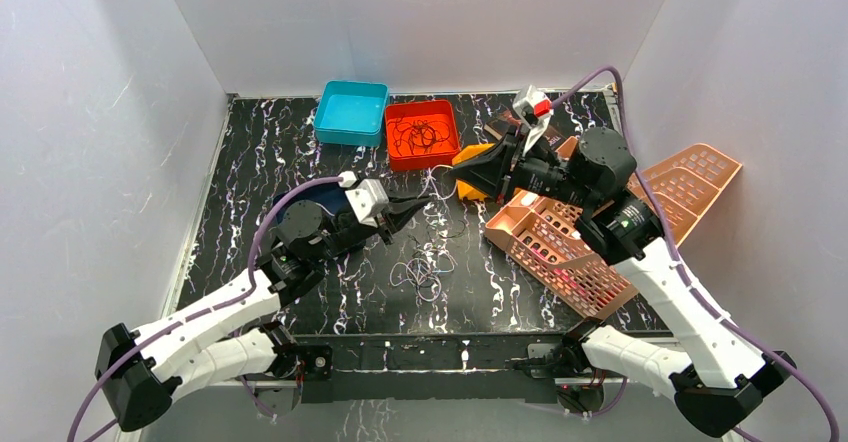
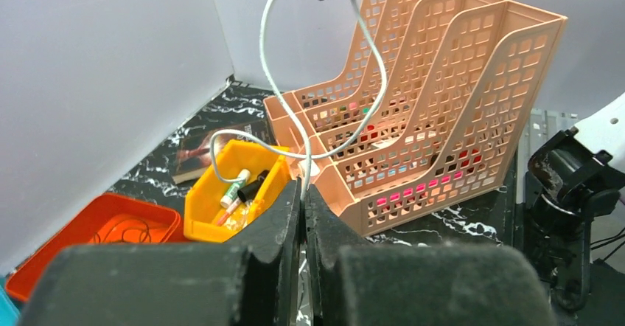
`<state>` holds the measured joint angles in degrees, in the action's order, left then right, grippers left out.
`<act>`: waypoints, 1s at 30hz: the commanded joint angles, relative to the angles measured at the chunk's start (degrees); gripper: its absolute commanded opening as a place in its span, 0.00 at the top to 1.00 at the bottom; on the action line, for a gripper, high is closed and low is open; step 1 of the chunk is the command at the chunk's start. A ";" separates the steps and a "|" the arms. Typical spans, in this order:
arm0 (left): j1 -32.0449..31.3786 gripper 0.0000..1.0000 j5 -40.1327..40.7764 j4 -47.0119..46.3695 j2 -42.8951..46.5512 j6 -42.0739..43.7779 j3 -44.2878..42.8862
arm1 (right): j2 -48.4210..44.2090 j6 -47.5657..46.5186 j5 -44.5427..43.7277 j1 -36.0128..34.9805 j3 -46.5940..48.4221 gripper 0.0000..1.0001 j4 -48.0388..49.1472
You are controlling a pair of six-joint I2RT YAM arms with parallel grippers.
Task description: Untangle the cables
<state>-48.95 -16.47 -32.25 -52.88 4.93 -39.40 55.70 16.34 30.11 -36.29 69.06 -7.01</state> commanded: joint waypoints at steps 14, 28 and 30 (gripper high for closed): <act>-0.15 1.00 34.77 42.60 0.99 -3.48 -23.23 | -2.13 -2.38 -9.26 0.07 -7.47 0.58 0.45; 14.77 1.00 39.61 57.18 -10.43 -4.13 -34.84 | -2.07 -1.40 -8.84 0.03 -11.45 0.54 1.99; 17.12 1.00 39.67 56.92 -10.39 -4.33 -33.73 | -2.04 -1.08 -8.71 0.05 -11.84 0.53 2.12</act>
<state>-36.47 23.20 22.37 -64.84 1.48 -72.18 54.59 14.83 21.15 -36.29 57.71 -8.71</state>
